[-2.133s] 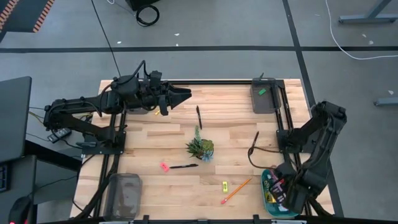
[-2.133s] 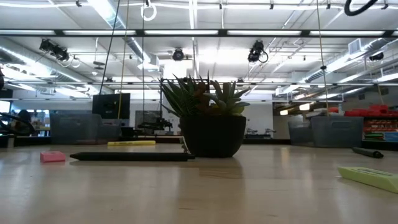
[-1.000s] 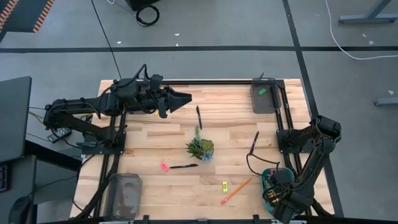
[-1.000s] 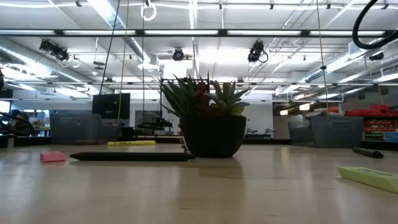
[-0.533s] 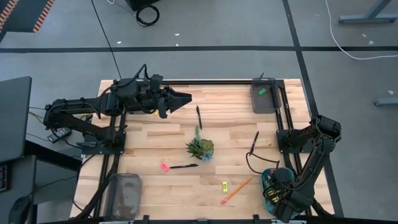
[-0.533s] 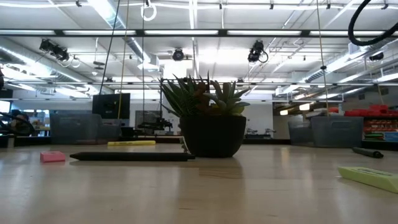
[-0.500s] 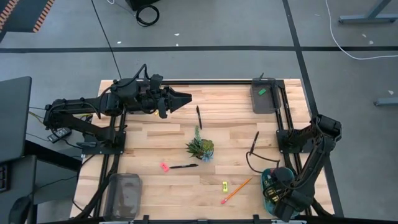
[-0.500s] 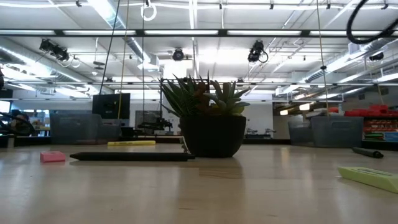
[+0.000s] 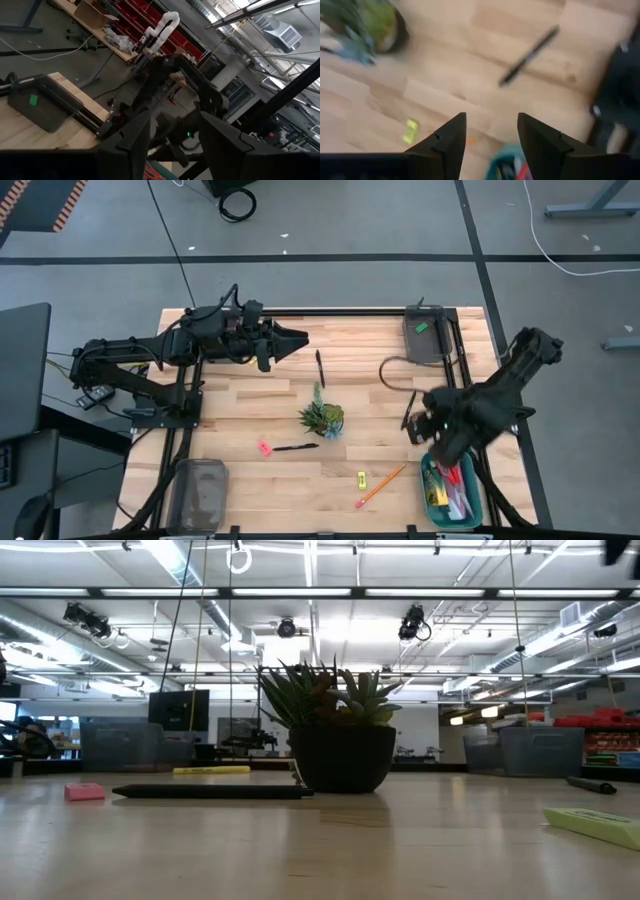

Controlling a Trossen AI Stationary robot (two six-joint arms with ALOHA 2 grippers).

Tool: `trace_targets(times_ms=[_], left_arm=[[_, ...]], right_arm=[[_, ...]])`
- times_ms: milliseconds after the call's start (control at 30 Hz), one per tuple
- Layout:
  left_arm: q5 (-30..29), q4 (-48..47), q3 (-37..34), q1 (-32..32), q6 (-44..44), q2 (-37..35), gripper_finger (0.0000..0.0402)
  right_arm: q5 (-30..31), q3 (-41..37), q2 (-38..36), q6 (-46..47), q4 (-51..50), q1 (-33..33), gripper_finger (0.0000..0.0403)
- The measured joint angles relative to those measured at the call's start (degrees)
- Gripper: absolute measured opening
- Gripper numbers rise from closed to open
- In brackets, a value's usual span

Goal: Sort crayons/erasers/pens/pencils in bins
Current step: Put the red scissors into the green bin

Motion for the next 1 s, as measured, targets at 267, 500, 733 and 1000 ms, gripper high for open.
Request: trace_targets(times_ms=[267,500,733,1000], left_arm=[[0.0,-0.6,0.0,-0.1,0.0,0.0,0.0172],[1.4,-0.7,0.0,-0.6,-0.3,0.0,0.0172],[1.7,-2.0,0.0,-2.0,-0.2,0.0,0.0172],[1.8,-4.0,0.0,-1.6,0.4,0.0,0.0172]], right_arm=[[-10.7,-0.3,-0.5,-13.4,-3.5,-8.3,0.0183],[-29.6,-7.5,2.4,-18.7,6.2,-2.9,0.0183],[-33.3,-9.0,2.4,-2.1,18.9,6.4,0.0183],[-26.9,-9.0,3.2,12.4,26.3,14.2,0.0183]])
